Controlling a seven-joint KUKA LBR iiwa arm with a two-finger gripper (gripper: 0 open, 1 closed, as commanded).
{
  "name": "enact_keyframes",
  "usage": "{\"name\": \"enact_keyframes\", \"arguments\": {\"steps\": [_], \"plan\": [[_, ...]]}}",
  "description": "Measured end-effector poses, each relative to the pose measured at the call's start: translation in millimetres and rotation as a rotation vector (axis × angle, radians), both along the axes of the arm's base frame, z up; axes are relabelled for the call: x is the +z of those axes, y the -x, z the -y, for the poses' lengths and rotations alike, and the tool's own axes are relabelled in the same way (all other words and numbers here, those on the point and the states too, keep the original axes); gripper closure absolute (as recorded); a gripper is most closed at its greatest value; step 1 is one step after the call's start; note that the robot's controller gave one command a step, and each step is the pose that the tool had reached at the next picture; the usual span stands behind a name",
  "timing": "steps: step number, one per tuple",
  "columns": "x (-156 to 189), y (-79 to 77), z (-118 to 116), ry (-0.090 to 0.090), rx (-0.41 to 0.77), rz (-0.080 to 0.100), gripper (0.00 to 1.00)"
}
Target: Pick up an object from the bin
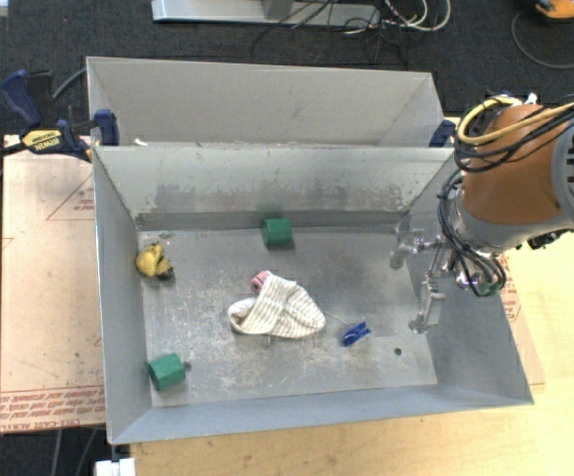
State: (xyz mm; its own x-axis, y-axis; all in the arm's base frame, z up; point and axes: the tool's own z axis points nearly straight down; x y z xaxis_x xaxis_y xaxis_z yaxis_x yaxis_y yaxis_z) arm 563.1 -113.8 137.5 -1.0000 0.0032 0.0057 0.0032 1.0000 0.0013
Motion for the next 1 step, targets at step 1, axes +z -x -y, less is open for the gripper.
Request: {"name": "enact_keyframes", "arguments": {"steps": [1], "plan": [[4.6,-1.8,-0.7,0.001,0.004,0.007,0.0]]}}
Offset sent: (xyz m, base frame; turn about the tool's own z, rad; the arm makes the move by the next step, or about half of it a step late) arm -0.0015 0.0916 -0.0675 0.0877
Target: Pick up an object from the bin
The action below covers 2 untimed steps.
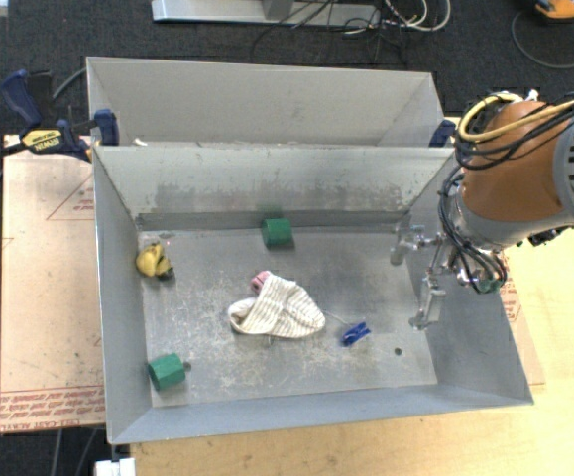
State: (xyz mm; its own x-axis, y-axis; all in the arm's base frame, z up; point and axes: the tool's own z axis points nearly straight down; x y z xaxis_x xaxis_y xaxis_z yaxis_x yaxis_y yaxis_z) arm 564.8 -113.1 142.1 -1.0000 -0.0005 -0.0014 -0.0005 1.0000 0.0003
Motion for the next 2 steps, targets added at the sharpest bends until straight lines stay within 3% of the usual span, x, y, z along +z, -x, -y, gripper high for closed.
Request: {"name": "enact_keyframes", "arguments": {"steps": [1,2], "plan": [[-71.4,2.6,-90.5,-0.002,-0.09,-0.005,0.0],[-71.6,-6.6,-62.5,0.0,0.101,0.004,0.0]]}}
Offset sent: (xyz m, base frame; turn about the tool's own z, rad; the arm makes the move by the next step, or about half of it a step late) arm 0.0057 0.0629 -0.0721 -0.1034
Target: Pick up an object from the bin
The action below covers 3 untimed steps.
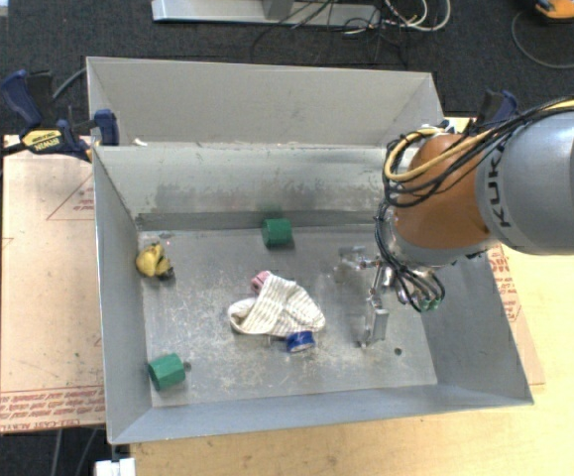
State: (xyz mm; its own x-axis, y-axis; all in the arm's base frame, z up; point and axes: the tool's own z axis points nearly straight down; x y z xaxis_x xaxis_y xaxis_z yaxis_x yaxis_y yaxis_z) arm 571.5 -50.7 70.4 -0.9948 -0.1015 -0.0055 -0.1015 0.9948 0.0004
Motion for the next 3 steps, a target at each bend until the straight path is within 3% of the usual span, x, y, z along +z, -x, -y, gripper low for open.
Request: {"name": "enact_keyframes", "arguments": {"steps": [1,2,3], "plan": [[4.0,37.7,-102.5,-0.002,-0.13,-0.007,0.0],[0.3,21.4,-51.4,0.0,0.053,0.005,1.0],[0.0,22.0,-52.2,0.0,0.054,0.003,0.0]]}}
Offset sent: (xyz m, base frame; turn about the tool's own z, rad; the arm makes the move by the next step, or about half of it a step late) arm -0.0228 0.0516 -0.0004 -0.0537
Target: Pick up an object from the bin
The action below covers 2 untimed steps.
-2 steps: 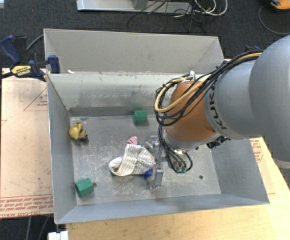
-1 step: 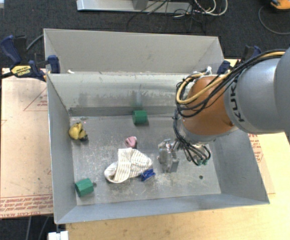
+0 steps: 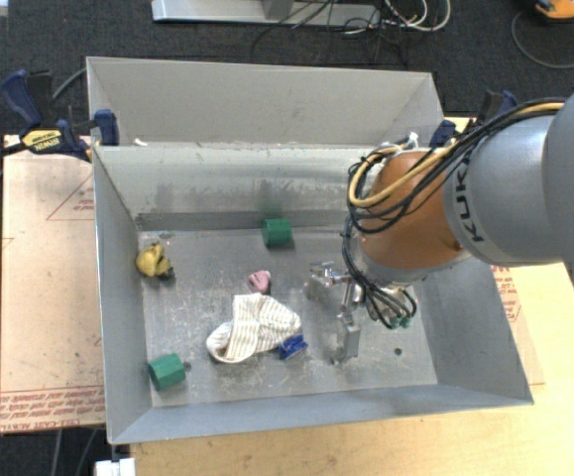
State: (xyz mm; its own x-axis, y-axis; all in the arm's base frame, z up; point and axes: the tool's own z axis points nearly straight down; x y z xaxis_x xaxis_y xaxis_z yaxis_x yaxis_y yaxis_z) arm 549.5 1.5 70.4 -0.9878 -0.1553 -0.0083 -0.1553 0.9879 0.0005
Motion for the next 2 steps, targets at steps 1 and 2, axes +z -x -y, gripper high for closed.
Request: {"name": "enact_keyframes", "arguments": {"steps": [1,2], "plan": [[0.0,0.0,-0.1,0.0,0.0,0.0,0.0],[0.3,-27.5,-81.7,-0.001,0.035,0.005,0.0]]}}
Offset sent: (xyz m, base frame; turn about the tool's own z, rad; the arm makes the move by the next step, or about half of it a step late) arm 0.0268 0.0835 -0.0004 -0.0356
